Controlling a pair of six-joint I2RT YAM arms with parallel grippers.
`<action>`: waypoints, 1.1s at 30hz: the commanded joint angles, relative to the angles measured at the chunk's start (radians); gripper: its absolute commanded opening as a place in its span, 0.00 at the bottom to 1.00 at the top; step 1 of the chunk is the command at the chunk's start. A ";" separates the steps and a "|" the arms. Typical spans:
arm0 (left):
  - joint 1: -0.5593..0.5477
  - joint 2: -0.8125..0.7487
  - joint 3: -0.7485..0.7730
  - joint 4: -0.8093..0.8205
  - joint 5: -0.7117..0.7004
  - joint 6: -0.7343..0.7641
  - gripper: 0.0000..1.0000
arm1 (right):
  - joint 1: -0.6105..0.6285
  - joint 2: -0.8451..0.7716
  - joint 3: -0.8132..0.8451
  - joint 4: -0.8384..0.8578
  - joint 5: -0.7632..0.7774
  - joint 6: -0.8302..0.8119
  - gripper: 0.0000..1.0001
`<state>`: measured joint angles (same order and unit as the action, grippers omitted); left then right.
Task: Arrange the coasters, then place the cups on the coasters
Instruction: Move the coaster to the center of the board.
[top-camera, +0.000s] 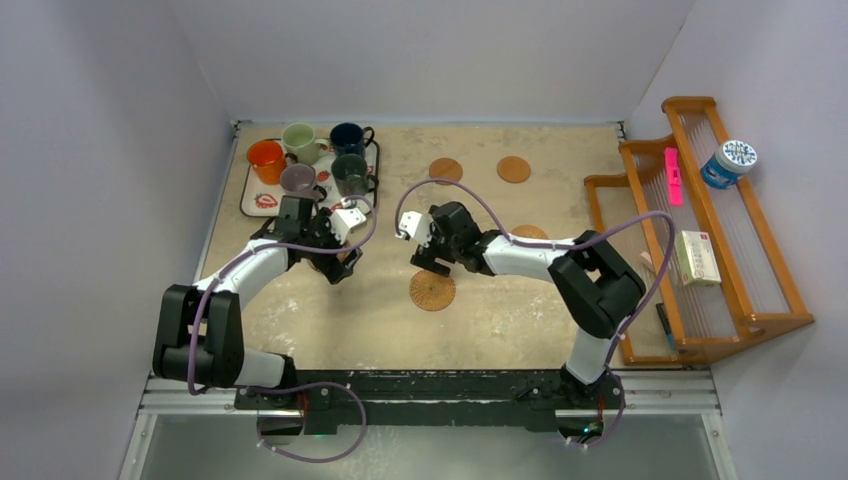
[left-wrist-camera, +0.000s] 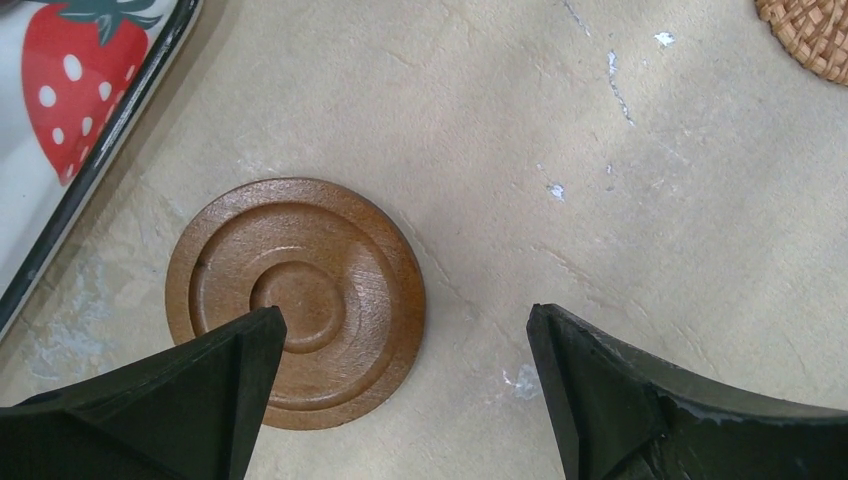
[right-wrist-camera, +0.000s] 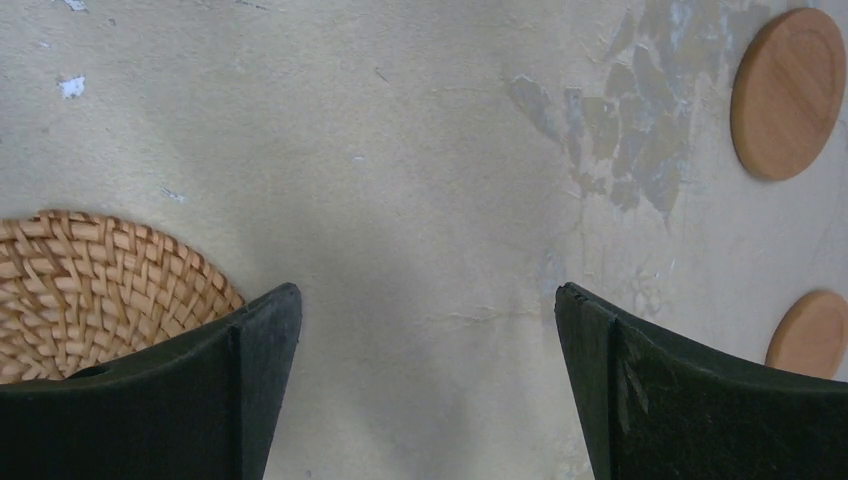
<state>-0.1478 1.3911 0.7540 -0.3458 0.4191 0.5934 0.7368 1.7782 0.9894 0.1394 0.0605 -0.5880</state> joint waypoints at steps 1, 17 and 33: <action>0.020 -0.013 -0.007 0.031 0.052 0.042 1.00 | 0.022 0.045 0.044 0.022 0.054 0.004 0.99; 0.062 -0.039 0.003 0.099 0.090 -0.046 1.00 | 0.029 -0.185 0.109 -0.324 -0.188 -0.016 0.99; 0.062 -0.015 0.004 0.056 0.104 0.003 1.00 | 0.055 -0.054 -0.004 -0.148 -0.119 -0.059 0.99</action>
<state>-0.0925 1.3781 0.7536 -0.2749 0.4805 0.5652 0.7856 1.7000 0.9775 -0.0826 -0.0956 -0.6327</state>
